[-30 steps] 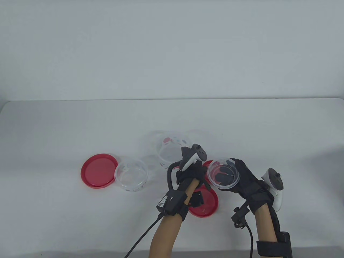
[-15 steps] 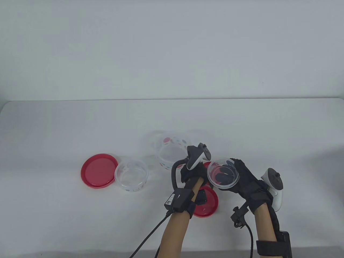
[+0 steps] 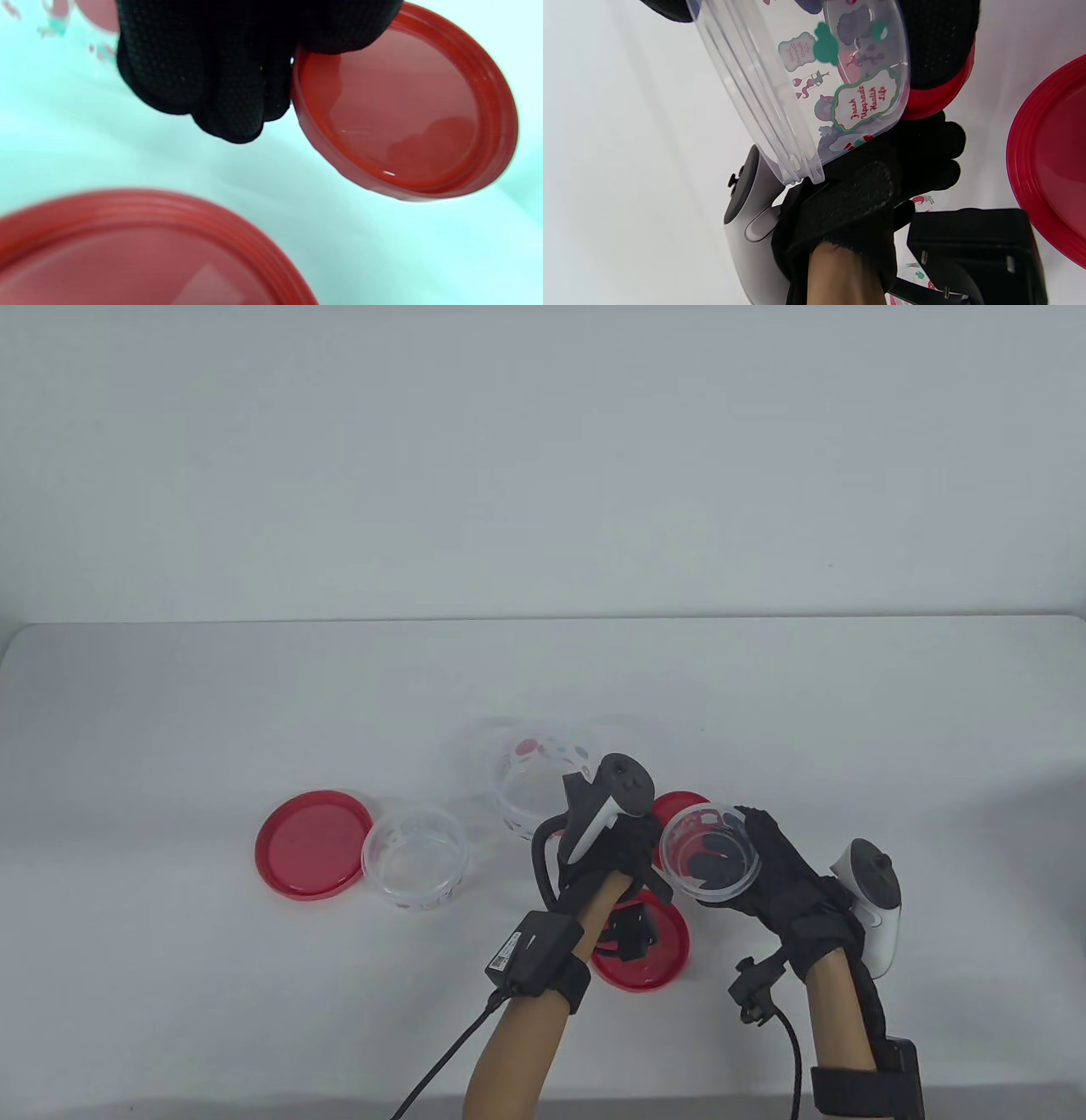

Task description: Nest food storage containers

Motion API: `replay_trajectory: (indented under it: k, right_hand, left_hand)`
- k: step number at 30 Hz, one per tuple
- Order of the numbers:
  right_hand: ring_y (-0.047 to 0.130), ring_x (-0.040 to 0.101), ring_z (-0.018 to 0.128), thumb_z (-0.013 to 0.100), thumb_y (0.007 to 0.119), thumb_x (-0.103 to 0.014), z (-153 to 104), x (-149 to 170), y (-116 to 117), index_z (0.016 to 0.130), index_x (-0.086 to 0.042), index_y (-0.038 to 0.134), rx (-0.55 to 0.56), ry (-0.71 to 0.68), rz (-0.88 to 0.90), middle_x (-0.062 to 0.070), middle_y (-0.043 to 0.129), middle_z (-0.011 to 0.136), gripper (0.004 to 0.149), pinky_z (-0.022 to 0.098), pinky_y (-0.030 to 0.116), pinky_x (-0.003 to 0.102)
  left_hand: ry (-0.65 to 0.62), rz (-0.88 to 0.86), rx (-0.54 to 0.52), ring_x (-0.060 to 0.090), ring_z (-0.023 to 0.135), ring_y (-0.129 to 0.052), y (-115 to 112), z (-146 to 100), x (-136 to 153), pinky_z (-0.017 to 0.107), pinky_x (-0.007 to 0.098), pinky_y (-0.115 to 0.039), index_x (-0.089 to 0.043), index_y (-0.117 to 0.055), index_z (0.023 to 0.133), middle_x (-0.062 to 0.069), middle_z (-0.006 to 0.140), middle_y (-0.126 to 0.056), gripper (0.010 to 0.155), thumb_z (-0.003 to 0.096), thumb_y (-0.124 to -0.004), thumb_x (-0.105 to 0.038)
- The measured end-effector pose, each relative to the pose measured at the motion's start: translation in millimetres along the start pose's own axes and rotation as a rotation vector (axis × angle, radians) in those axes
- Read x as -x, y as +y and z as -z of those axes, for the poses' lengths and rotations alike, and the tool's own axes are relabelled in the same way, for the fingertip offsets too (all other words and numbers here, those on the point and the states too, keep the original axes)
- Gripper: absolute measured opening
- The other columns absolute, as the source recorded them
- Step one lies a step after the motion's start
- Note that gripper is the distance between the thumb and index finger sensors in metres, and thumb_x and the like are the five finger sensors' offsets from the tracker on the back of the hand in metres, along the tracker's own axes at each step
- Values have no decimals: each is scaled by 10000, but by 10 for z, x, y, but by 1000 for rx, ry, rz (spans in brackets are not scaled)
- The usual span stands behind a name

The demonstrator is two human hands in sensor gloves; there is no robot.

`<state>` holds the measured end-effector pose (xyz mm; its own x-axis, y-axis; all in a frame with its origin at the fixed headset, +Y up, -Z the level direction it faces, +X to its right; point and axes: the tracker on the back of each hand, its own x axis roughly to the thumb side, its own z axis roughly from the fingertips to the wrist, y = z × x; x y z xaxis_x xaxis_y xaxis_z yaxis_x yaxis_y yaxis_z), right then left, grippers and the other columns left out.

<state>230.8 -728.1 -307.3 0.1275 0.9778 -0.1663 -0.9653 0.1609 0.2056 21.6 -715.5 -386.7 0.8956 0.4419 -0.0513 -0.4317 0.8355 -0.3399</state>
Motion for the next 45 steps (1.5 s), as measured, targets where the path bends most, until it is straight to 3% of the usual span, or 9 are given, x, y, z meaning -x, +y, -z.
replay_trajectory:
  k: [11, 16, 21, 24, 28, 30, 40, 45]
  right_hand:
    - [682, 502, 846, 671, 495, -545, -14, -11, 100, 1120, 42, 237, -76, -5, -9, 340, 412, 1070, 783, 528, 696, 553]
    - [691, 500, 840, 670, 496, -545, 0, 21, 172, 1120, 43, 244, -70, 8, -33, 341, 422, 1067, 783, 524, 700, 550]
    - [709, 488, 832, 669, 493, -550, 27, 90, 253, 1118, 44, 249, -55, 20, -5, 340, 434, 1064, 784, 518, 711, 543]
    - [706, 492, 832, 669, 495, -547, 29, 132, 332, 1117, 47, 248, -46, 35, 10, 342, 430, 1063, 784, 519, 708, 547]
    - [705, 493, 832, 668, 496, -546, 34, 188, 421, 1115, 48, 249, -19, 50, -15, 344, 431, 1061, 783, 519, 707, 550]
    - [704, 492, 832, 668, 497, -545, 39, 198, 441, 1115, 48, 250, -12, 50, -9, 342, 430, 1061, 782, 520, 707, 551]
    - [690, 505, 836, 667, 502, -537, 67, 296, 519, 1114, 49, 251, -6, 75, -13, 344, 416, 1062, 779, 524, 701, 558]
    - [672, 511, 846, 671, 483, -530, 66, 336, 577, 1116, 45, 244, -38, 90, 34, 345, 389, 1068, 766, 530, 700, 556]
  left_hand:
    - [-173, -5, -238, 225, 612, -1015, 302, -327, 131, 489, 363, -866, -199, -637, 944, -38, 860, -924, 419, 589, -692, -414]
    - [-247, -78, -273, 263, 709, -952, 475, -505, 174, 570, 401, -823, -147, -380, 1147, -36, 930, -832, 659, 597, -687, -337]
    - [-322, -135, -308, 283, 755, -922, 598, -719, 245, 598, 435, -799, -205, -554, 1103, -32, 914, -812, 529, 601, -623, -357]
    - [-416, -118, -327, 368, 853, -869, 545, -853, 282, 649, 489, -747, -203, -534, 1041, 11, 992, -771, 479, 602, -543, -397]
    - [-622, -110, -252, 506, 1042, -620, 389, -987, 339, 723, 586, -601, -170, -352, 1047, 197, 1206, -460, 530, 606, -491, -429]
    - [-683, -41, -262, 504, 1082, -535, 324, -1040, 382, 741, 601, -555, -184, -282, 1045, 195, 1226, -369, 539, 612, -478, -437]
    - [-849, 91, -329, 431, 1128, -479, 85, -1199, 447, 771, 570, -530, -233, -219, 1059, 143, 1234, -391, 549, 642, -506, -446]
    - [-846, 192, -356, 404, 1152, -407, -22, -1231, 484, 804, 543, -481, -241, -140, 1127, 106, 1252, -341, 639, 654, -509, -462]
